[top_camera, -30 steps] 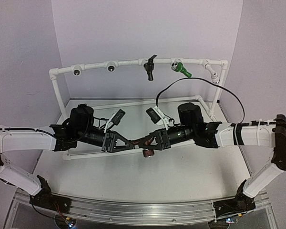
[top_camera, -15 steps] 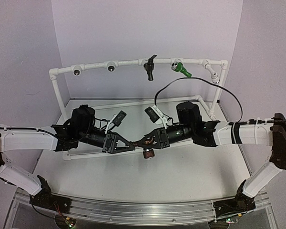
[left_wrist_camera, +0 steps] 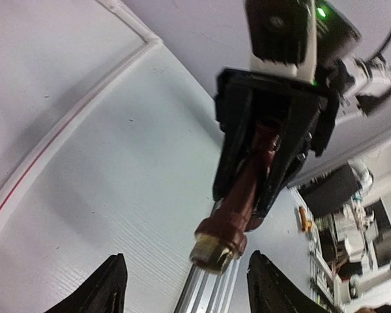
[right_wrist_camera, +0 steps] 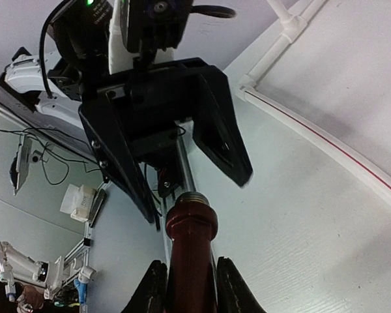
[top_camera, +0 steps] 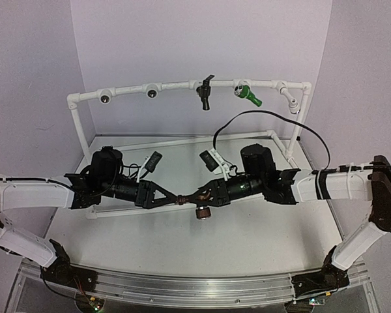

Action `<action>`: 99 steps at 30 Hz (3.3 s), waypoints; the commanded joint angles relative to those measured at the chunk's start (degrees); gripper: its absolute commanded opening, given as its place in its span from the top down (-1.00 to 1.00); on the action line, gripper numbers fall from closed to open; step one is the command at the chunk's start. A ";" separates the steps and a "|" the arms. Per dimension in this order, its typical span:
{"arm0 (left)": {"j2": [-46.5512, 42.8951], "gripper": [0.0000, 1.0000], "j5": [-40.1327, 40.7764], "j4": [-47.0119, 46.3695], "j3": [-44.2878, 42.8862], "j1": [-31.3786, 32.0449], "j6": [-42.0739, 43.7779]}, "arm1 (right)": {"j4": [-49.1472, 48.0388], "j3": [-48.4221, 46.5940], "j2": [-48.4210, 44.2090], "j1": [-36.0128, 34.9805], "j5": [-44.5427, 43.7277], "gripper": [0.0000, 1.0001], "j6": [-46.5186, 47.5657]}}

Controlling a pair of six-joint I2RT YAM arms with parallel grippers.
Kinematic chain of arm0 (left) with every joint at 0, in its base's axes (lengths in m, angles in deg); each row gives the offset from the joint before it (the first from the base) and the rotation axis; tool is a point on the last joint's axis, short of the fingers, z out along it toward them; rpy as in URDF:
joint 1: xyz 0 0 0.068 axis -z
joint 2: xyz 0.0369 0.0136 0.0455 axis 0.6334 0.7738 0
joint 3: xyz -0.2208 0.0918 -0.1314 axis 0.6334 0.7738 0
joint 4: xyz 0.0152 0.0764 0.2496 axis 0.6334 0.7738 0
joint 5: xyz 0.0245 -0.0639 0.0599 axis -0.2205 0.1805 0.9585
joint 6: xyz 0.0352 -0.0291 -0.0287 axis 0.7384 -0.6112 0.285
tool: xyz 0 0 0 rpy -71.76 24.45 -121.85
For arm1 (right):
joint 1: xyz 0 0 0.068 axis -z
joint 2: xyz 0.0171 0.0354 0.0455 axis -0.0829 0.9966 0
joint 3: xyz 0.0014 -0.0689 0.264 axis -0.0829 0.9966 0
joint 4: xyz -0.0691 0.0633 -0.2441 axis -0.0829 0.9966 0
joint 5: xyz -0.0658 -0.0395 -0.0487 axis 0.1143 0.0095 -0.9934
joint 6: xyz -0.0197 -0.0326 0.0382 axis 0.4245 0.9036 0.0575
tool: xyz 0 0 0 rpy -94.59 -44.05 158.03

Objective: Install the water faucets

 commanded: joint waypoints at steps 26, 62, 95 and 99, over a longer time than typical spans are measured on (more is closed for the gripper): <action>22.77 -0.52 43.81 25.38 -9.45 -10.49 1.55 | 1.75 8.92 -13.69 3.80 -17.98 1.00 4.03; 21.11 -0.61 20.11 17.76 -12.30 1.77 11.48 | 29.73 -20.41 -8.05 -10.26 -46.82 1.00 29.85; 34.43 0.43 42.29 23.03 -17.41 11.85 26.08 | 8.60 -57.78 22.81 -17.94 -89.01 1.00 89.46; 34.43 0.68 40.54 21.04 -16.10 11.84 25.91 | 5.43 -61.36 26.12 -17.77 -91.05 1.00 93.21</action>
